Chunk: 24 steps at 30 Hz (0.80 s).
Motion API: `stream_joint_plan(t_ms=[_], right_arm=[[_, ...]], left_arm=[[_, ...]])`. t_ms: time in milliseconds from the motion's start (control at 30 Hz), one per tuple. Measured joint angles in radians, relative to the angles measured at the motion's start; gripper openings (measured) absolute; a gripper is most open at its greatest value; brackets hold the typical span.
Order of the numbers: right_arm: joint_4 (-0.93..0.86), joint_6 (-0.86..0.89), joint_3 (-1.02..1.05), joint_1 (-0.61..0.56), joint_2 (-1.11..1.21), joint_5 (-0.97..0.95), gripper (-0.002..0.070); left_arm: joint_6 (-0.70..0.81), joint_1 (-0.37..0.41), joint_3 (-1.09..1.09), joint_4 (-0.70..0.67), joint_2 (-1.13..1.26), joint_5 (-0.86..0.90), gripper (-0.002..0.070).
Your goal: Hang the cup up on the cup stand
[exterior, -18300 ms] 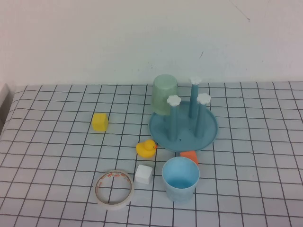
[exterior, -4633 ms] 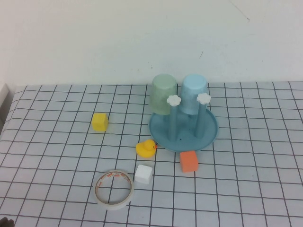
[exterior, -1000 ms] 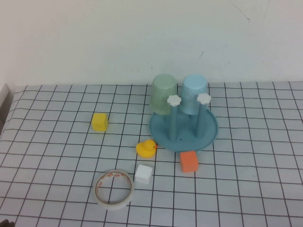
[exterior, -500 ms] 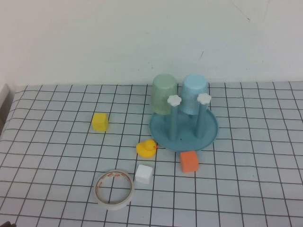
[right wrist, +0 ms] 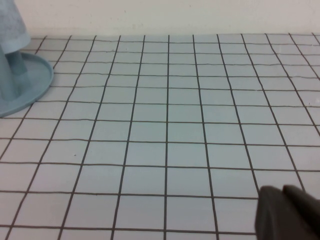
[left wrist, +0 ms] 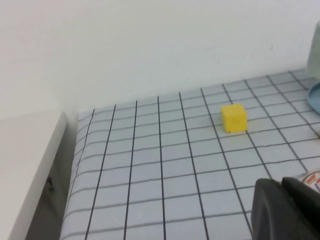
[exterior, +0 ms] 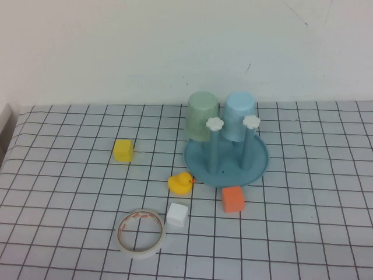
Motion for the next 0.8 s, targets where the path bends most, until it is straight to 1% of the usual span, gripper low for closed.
stream_joint_plan(t_ms=[133, 300, 533, 667, 800], right_arm=[[0.000, 0.000, 0.000, 0.000, 0.000, 0.000, -0.0001], [0.000, 0.000, 0.000, 0.000, 0.000, 0.000, -0.0001], [0.000, 0.000, 0.000, 0.000, 0.000, 0.000, -0.0001], [0.000, 0.000, 0.000, 0.000, 0.000, 0.000, -0.0001], [0.000, 0.000, 0.000, 0.000, 0.000, 0.000, -0.0001]], left_arm=[[-0.006, 0.027, 0.031, 0.000, -0.002, -0.002, -0.0001], [-0.027, 0.030, 0.031, 0.000, -0.004, -0.001, -0.0001], [-0.029, 0.030, 0.031, -0.004, -0.004, 0.094, -0.0001], [-0.029, 0.030, 0.029, -0.040, -0.004, 0.139, -0.0001], [-0.036, 0.030, 0.029, -0.099, -0.004, 0.142, -0.0001]])
